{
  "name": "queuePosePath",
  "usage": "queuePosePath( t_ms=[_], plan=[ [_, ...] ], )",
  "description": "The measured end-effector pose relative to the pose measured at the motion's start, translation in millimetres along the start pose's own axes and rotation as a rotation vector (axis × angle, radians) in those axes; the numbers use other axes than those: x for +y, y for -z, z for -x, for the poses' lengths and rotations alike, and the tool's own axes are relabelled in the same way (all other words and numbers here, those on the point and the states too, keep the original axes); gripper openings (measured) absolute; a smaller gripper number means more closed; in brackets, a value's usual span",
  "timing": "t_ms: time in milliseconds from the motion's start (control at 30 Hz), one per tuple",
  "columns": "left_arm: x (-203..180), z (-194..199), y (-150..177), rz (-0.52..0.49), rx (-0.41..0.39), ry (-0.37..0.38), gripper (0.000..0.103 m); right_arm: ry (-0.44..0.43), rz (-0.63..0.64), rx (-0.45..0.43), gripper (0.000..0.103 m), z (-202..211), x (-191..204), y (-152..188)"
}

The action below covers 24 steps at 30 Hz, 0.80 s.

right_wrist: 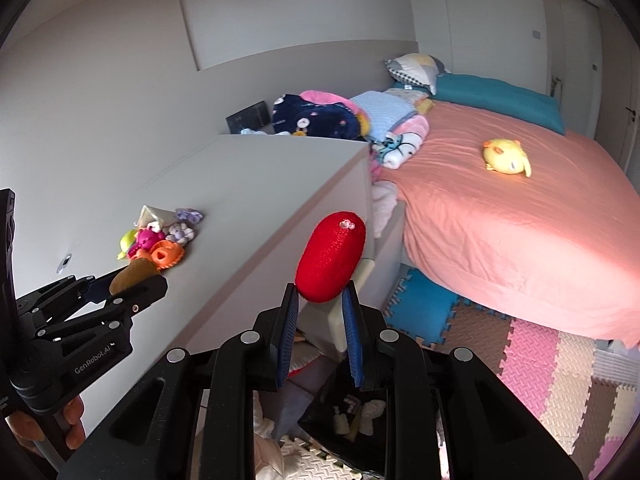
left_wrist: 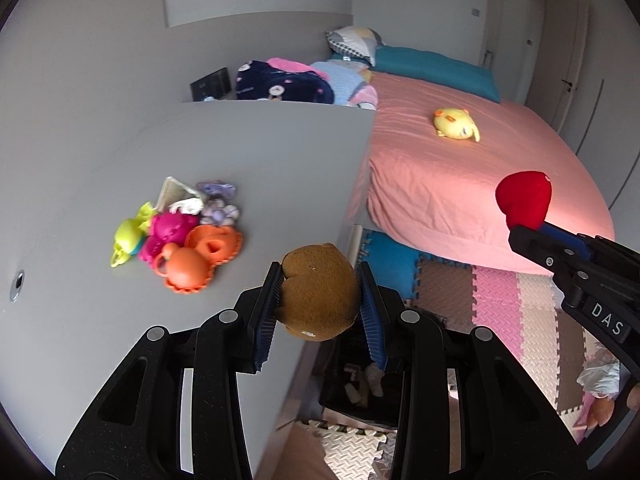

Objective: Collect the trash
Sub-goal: 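Carry the brown toy and red heart toward the black bin, then open both grippers over the black bin to drop the toys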

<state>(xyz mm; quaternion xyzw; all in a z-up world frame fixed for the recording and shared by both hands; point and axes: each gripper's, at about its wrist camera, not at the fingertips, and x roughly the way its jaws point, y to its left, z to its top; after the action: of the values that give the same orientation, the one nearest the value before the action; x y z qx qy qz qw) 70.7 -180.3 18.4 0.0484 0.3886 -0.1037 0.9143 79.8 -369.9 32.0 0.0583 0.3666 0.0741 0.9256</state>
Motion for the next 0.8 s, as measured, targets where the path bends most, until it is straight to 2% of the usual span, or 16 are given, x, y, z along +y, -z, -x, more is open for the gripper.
queuePosePath(
  t_ms=[567,800],
  plan=[
    [-75,-12,-5,-0.145,0.014,0.113,0.037,0.087,-0.101,-0.012,0.024,21,-58,16],
    [-92,-21,-3,-0.179,0.040,0.151,0.037,0.119,-0.136,-0.009,0.024,26,-78,22]
  ],
)
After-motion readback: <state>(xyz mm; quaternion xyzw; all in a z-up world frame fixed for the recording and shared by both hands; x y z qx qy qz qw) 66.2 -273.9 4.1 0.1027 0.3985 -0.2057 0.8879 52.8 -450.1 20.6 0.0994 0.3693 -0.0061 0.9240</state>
